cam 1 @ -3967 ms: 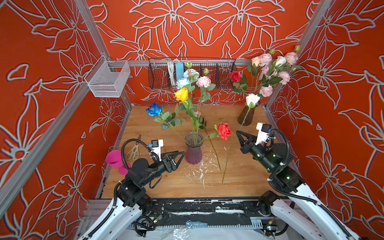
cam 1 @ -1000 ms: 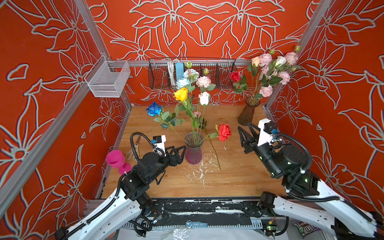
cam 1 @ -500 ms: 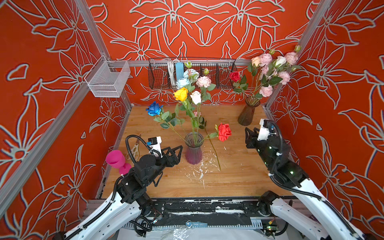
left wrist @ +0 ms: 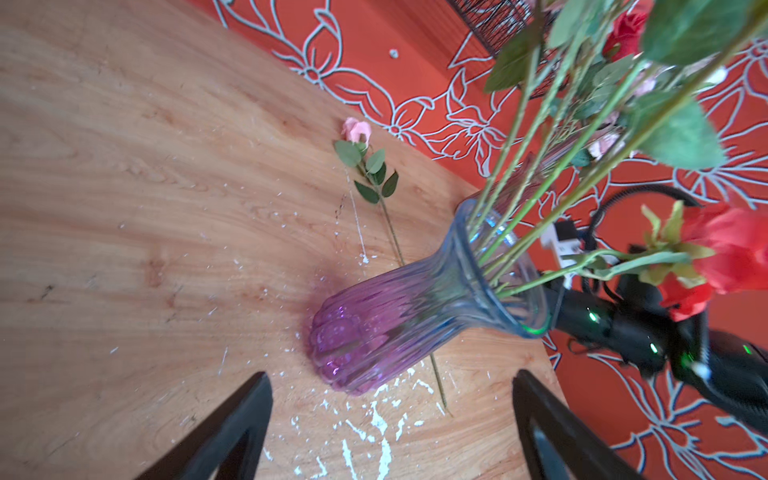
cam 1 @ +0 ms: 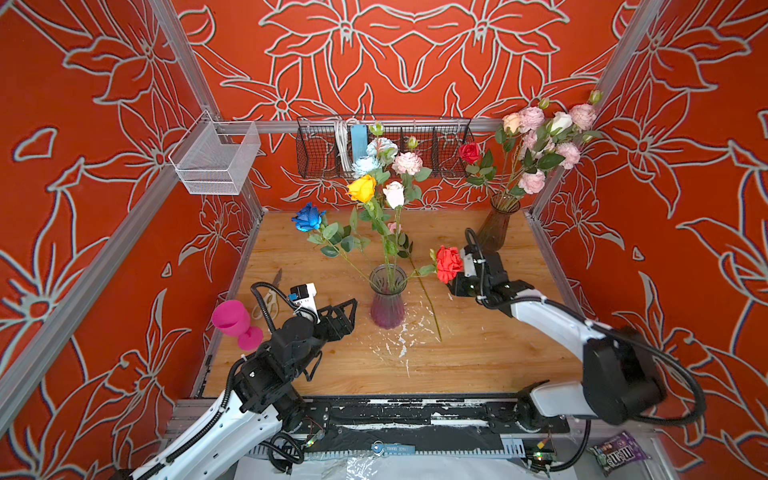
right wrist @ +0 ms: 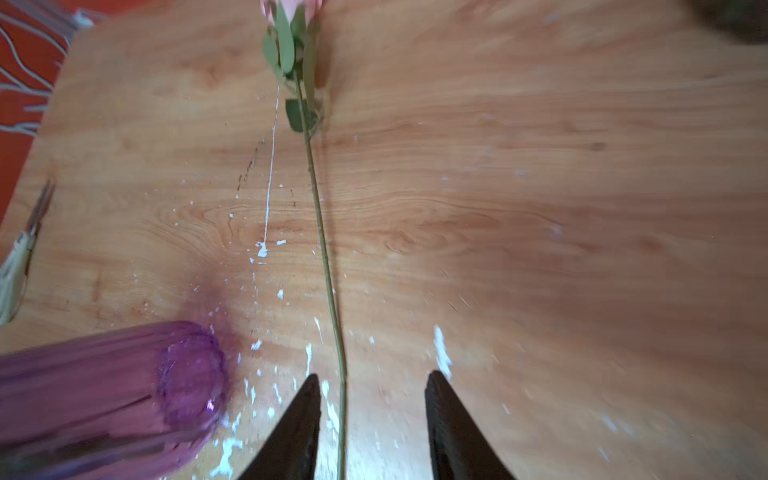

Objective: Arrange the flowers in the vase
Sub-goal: 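Lower the open right gripper onto the last pink rose stem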

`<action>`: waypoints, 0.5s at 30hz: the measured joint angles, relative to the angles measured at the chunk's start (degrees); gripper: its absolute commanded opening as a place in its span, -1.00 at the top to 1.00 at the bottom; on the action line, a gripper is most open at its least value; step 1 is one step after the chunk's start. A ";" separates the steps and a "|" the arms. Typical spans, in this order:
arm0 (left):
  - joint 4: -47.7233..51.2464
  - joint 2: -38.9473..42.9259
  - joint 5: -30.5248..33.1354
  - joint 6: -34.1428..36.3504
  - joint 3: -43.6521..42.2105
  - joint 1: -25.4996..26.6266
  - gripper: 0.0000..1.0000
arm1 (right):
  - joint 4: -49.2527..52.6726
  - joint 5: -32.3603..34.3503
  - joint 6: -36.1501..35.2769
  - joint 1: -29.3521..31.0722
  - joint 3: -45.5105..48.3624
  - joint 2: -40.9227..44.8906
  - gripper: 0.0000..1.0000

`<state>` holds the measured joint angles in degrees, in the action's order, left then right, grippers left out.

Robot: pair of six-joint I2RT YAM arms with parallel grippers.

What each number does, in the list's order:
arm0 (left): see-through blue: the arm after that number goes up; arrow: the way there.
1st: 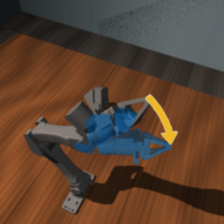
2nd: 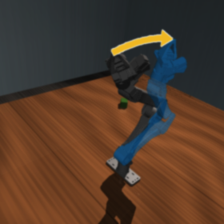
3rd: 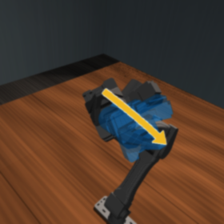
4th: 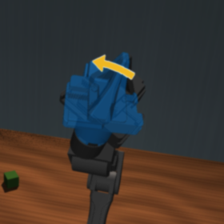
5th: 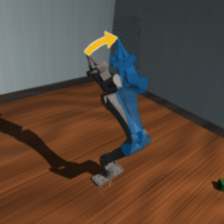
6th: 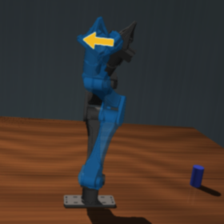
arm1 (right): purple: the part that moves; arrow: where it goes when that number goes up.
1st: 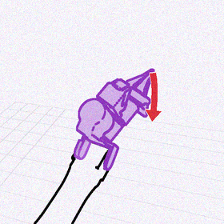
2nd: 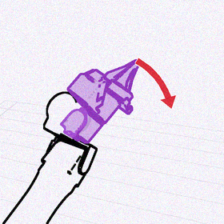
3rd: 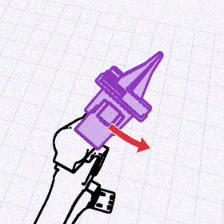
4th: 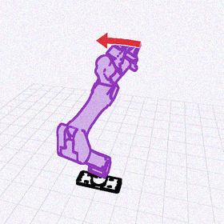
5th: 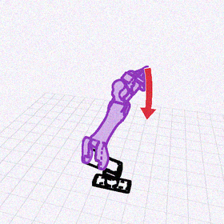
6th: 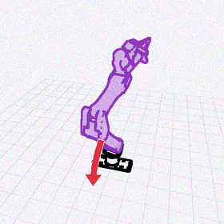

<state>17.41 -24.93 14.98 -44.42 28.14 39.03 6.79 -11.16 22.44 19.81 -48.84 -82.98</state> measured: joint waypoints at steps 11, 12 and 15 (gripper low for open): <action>-1.25 -0.35 -0.33 -0.39 -1.86 0.00 -0.88 | 6.54 -8.09 -6.78 0.11 -28.30 -28.59 0.09; -1.46 -0.37 -0.50 -0.39 -1.90 0.00 -0.89 | 7.61 -8.35 -7.10 0.15 -29.81 -29.99 0.08; -2.10 -0.55 -0.85 -0.31 -1.92 0.00 -0.90 | 10.62 -8.87 -7.93 0.39 -34.07 -33.88 0.08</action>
<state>15.31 -25.47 14.13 -44.73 26.22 39.03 17.41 -20.03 14.50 20.21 -82.91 -116.86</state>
